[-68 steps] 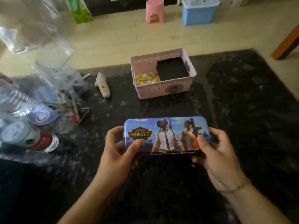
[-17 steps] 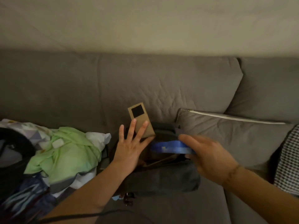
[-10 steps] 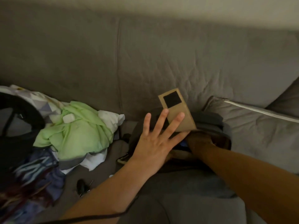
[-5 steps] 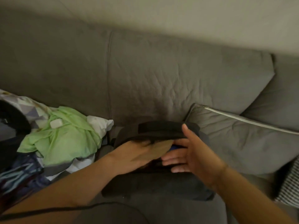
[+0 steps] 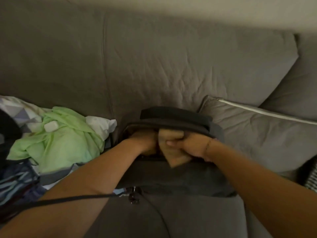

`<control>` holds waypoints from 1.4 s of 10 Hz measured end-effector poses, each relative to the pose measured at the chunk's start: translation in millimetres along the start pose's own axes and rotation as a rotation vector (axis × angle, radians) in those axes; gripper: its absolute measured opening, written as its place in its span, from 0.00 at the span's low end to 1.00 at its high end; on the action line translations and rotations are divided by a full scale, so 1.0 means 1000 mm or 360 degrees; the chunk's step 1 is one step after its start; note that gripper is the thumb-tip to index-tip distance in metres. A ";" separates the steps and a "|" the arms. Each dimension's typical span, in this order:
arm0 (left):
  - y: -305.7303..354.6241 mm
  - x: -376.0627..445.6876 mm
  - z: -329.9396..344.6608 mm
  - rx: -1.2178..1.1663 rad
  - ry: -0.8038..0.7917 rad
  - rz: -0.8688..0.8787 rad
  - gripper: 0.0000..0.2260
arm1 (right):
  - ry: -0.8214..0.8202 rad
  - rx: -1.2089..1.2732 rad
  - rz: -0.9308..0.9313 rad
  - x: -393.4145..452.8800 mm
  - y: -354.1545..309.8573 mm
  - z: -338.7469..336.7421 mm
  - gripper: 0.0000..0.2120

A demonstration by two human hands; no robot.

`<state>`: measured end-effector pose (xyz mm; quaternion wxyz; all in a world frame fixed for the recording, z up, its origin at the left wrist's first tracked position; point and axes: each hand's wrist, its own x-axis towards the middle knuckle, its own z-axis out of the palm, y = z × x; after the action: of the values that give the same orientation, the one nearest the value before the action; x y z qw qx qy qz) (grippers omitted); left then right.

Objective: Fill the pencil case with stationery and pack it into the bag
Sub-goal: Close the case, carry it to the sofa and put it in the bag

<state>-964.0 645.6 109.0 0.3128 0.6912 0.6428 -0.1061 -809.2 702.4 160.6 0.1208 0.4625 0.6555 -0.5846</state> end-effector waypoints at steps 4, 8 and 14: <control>-0.004 0.000 0.008 -0.0271 -0.0069 -0.0146 0.10 | 0.0022 -0.0856 0.0127 0.014 0.029 0.028 0.34; -0.001 -0.004 0.021 -0.0470 -0.0521 -0.0161 0.16 | 0.0149 -0.1001 0.0301 0.016 0.038 0.053 0.21; 0.002 -0.008 0.044 -0.0338 -0.0095 -0.0032 0.15 | 0.0102 -0.0661 0.0434 0.008 0.040 0.051 0.28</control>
<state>-951.7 614.2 79.8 0.4022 0.6442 0.6477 -0.0609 -803.1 656.4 114.2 0.2702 0.5304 0.6966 -0.4006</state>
